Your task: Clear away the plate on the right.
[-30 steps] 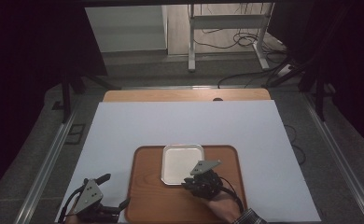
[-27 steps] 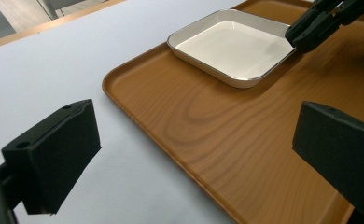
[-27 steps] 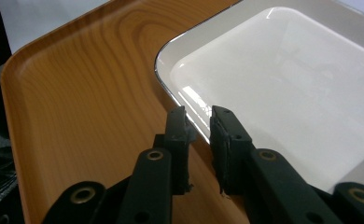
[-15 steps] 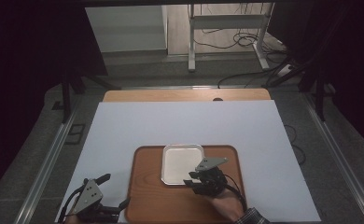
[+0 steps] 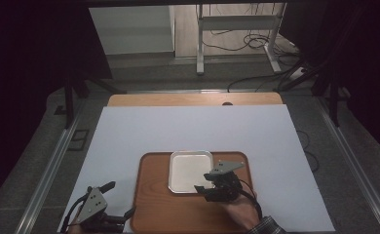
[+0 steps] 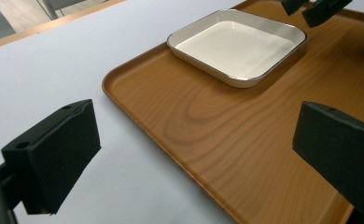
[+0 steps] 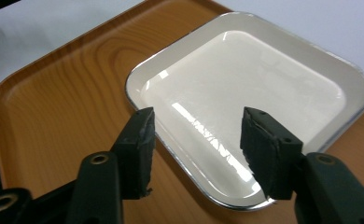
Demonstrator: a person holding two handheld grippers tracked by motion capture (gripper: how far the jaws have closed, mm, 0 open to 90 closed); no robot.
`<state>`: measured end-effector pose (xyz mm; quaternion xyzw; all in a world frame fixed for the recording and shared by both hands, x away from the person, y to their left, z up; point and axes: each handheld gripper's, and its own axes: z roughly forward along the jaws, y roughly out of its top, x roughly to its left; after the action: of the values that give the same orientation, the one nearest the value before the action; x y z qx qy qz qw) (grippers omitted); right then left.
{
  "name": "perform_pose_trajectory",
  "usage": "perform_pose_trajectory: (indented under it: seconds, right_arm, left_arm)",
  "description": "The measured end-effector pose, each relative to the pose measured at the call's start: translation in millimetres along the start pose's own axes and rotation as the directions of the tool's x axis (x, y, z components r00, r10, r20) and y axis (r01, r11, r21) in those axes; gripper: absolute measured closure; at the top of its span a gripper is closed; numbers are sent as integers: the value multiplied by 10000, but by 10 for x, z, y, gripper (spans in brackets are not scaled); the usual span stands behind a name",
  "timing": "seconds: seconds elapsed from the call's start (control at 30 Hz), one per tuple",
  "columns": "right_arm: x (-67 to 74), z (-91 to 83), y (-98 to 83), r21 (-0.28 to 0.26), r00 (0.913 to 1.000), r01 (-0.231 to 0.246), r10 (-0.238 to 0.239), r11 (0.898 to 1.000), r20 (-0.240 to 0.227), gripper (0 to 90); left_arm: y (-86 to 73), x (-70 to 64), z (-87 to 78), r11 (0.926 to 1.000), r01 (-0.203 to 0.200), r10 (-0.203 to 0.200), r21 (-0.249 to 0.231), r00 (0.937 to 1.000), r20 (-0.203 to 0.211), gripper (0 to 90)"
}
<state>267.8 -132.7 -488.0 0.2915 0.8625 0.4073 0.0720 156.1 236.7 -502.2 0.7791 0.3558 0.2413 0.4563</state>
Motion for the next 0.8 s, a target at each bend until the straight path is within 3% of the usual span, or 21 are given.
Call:
perform_pose_trajectory:
  seconds: [0.3, 0.8]
  right_arm:
    - [-116, -146, 11, -579, 9990, -153, 177, 9982, 420, 328]
    - [-176, -311, -20, -1081, 9979, -39, 108, 9941, 632, 172]
  left_arm:
    - [-1, -1, -3, 10000, -2, 2, -7, 10000, -3, 5]
    - [-2, -1, -4, 10000, 16, -16, -9, 10000, -13, 5]
